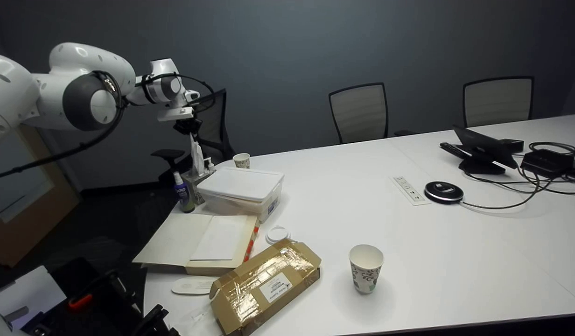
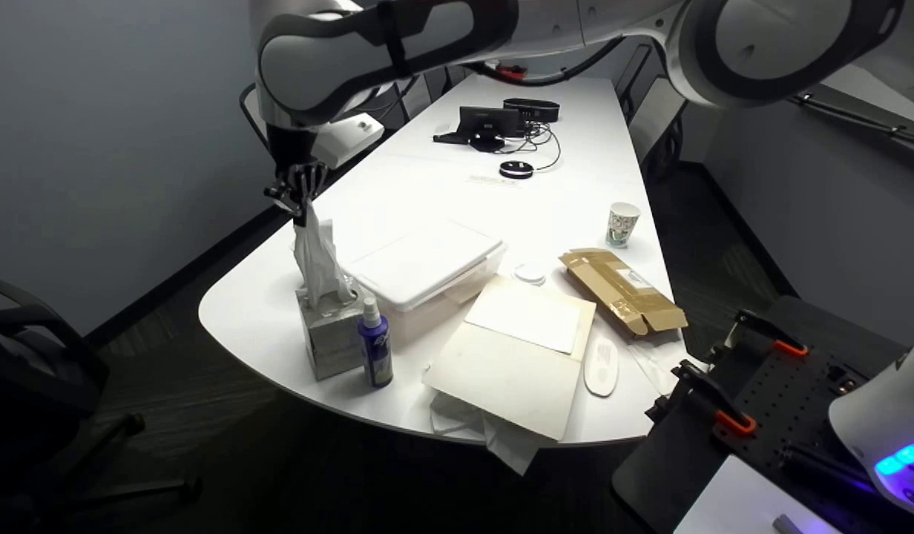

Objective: Get a tissue from the box and then wipe the paper on the book with it

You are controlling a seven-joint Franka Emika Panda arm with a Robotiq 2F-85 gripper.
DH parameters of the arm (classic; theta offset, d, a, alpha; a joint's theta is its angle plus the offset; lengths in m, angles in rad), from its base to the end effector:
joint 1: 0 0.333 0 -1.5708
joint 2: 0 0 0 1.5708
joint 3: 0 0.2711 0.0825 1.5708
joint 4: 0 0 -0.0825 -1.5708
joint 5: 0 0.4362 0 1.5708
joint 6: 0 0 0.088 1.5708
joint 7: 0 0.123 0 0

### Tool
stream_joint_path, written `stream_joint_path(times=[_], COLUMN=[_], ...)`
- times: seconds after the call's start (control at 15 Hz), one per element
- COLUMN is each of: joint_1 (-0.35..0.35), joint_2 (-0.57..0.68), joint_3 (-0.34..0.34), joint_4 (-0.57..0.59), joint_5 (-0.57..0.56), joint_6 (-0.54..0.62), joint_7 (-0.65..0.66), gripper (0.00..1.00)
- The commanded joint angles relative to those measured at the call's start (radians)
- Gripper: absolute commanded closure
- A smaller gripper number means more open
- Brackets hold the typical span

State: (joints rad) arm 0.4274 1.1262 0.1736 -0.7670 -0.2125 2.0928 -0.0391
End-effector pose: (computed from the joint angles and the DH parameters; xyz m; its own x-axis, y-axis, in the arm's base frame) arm 0.7266 0.4050 0.2176 0.7976 0.5670 0.2055 0.5694 -0.8203 0.0536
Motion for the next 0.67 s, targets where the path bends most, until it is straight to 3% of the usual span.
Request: stream_joint_path(times=[0.0, 0.6], joint_1=[-0.002, 0.005], joint_2=[-0.107, -0.434], joint_3=[-0.011, -0.135], joint_4=[-0.051, -0.39], joint_5=[-0.008, -0.027], joint_6=[-0.046, -0.102], joint_7=[0.027, 0.435], gripper=[1.0, 1.0])
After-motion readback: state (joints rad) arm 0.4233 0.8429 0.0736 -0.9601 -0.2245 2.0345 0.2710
